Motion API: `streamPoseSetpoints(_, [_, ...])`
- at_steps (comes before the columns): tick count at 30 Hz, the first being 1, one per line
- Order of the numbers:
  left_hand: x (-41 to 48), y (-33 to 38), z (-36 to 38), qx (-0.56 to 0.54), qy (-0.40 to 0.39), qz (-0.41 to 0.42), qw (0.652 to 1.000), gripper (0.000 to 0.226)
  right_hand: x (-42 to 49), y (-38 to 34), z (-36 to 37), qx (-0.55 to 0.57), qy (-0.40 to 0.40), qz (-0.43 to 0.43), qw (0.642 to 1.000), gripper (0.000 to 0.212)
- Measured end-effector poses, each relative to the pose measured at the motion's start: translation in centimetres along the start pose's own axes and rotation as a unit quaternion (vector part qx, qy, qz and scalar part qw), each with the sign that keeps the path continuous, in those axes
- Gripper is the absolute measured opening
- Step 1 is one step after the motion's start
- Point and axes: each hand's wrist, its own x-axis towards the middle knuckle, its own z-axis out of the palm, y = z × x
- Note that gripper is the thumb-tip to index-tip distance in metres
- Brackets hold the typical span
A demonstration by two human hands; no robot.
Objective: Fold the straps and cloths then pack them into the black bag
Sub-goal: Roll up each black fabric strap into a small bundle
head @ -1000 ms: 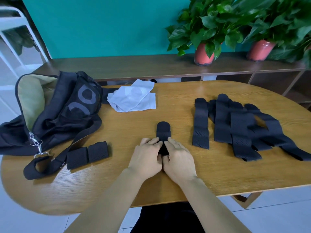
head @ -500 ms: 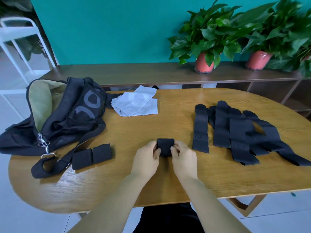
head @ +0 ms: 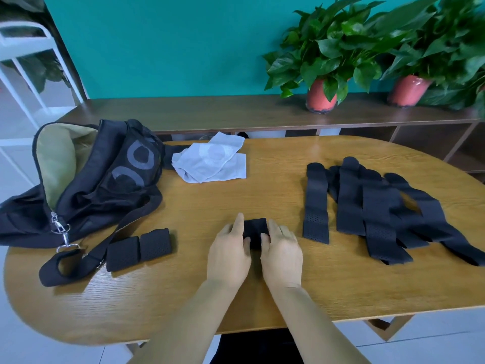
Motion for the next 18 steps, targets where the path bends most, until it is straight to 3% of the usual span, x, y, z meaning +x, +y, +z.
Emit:
streamPoseSetpoints(8, [-0.1,-0.4,-0.1,0.048,-0.015,0.076,0.996,0.036,-0.3,-0.2,-0.5,-0.026,-0.012,-0.068,0.997,0.014])
streamPoseSetpoints(13, [0.3,-0.3,-0.9,0.067,-0.063,0.085,0.992,0.038,-0.3,-0.4,-0.4,-0.063,-0.047,-0.078,0.994,0.036])
streamPoseSetpoints(18, [-0.3,-0.6,-1.5,0.072,-0.075,0.094,0.990,0.037,-0.7,0.0,-0.7,-0.065,-0.091,-0.100,0.989,0.022])
